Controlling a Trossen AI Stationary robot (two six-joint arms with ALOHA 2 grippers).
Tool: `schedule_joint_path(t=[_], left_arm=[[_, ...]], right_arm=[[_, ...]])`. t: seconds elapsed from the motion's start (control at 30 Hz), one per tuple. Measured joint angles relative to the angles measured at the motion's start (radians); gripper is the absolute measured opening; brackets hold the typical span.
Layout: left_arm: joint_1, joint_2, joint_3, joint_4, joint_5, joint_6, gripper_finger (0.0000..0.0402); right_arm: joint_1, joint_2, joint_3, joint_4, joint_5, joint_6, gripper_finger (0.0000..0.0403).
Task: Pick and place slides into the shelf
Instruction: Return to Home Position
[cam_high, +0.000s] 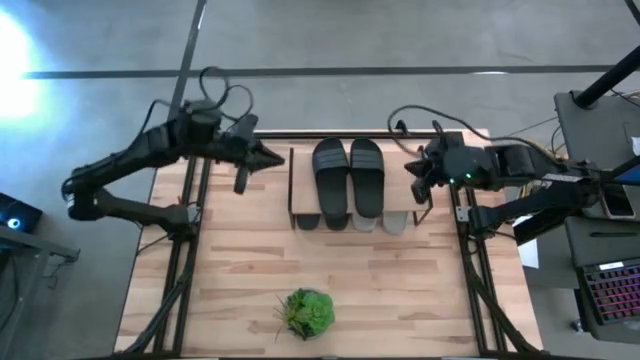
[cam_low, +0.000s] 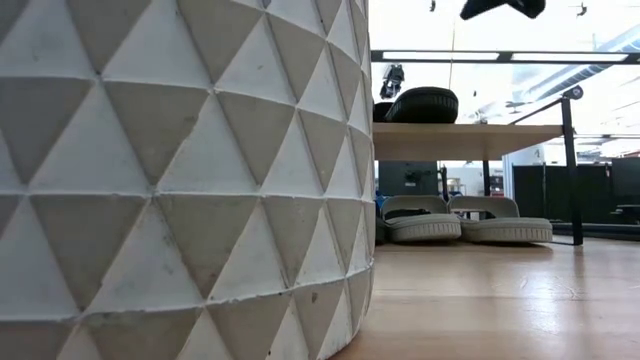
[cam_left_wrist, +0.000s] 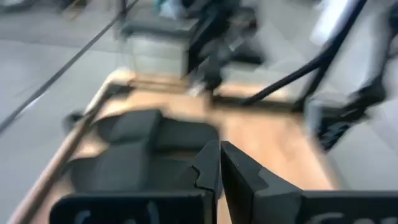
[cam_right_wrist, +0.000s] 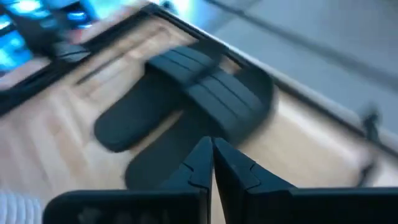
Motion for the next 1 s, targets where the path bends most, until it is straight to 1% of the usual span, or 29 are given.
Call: schedule_joint_path(t=[0.03, 0.07, 0.1, 0.13, 0.2, 0.23, 0.27, 0.3, 0.33, 0.37, 0.43, 0.5, 0.53, 0.57, 0.63, 0.73, 0.87, 1.0], left_arm=[[-0.002, -0.025, -0.047, 0.068, 0.029, -0.028, 0.0002], [-0.003, -0.046, -0.097, 0.120, 0.023, -0.056, 0.0002], [-0.003, -0.065, -0.144, 0.155, -0.009, -0.090, 0.0002], [-0.001, -0.083, -0.187, 0.173, -0.057, -0.123, 0.0002], [0.000, -0.117, -0.256, 0.175, -0.148, -0.190, 0.0002], [0.000, -0.134, -0.282, 0.177, -0.168, -0.227, 0.0002], [-0.001, -0.151, -0.303, 0.180, -0.167, -0.292, 0.0002], [-0.004, -0.168, -0.326, 0.185, -0.148, -0.392, 0.0002], [-0.008, -0.184, -0.353, 0.200, -0.116, -0.449, 0.0002], [-0.013, -0.195, -0.381, 0.238, -0.073, -0.473, 0.0002], [-0.029, -0.200, -0.435, 0.398, 0.064, -0.461, 0.0002], [-0.045, -0.210, -0.501, 0.625, 0.210, -0.457, 0.0002], [-0.050, -0.215, -0.534, 0.753, 0.243, -0.476, 0.0002], [-0.054, -0.217, -0.569, 0.865, 0.251, -0.505, 0.0002], [-0.059, -0.218, -0.653, 1.022, 0.244, -0.547, 0.0002], [-0.065, -0.220, -0.781, 1.184, 0.206, -0.612, 0.0002], [-0.068, -0.241, -0.904, 1.371, 0.178, -0.633, 0.0002], [-0.065, -0.298, -0.978, 1.379, 0.170, -0.599, 0.0002]], right_arm=[[0.011, -0.012, -0.013, 0.036, 0.010, -0.075, 0.0009], [0.017, -0.021, -0.016, 0.036, 0.044, -0.112, 0.0009], [0.022, -0.029, -0.017, 0.030, 0.090, -0.099, 0.0009], [0.026, -0.038, -0.014, 0.019, 0.122, -0.052, 0.0009], [0.030, -0.061, 0.001, -0.004, 0.112, 0.092, 0.0009], [0.031, -0.074, 0.003, -0.013, 0.093, 0.156, 0.0008], [0.035, -0.088, 0.002, -0.028, 0.076, 0.193, 0.0009], [0.044, -0.095, -0.001, -0.031, 0.060, 0.205, 0.0008], [0.056, -0.102, -0.003, -0.029, 0.034, 0.199, 0.0009], [0.065, -0.108, -0.004, -0.030, 0.013, 0.172, 0.0008], [0.079, -0.111, -0.005, -0.034, -0.010, 0.066, 0.0009], [0.101, -0.115, -0.010, -0.046, -0.045, -0.026, 0.0008], [0.114, -0.123, -0.021, -0.054, -0.071, -0.042, 0.0009], [0.124, -0.133, -0.039, -0.058, -0.080, -0.045, 0.0009], [0.146, -0.172, -0.102, -0.059, -0.089, -0.024, 0.0009], [0.196, -0.293, -0.231, 0.002, -0.094, 0.040, 0.0009], [0.266, -0.524, -0.407, 0.202, -0.182, 0.038, 0.0009], [0.299, -0.738, -0.537, 0.363, -0.192, -0.031, 0.0008]])
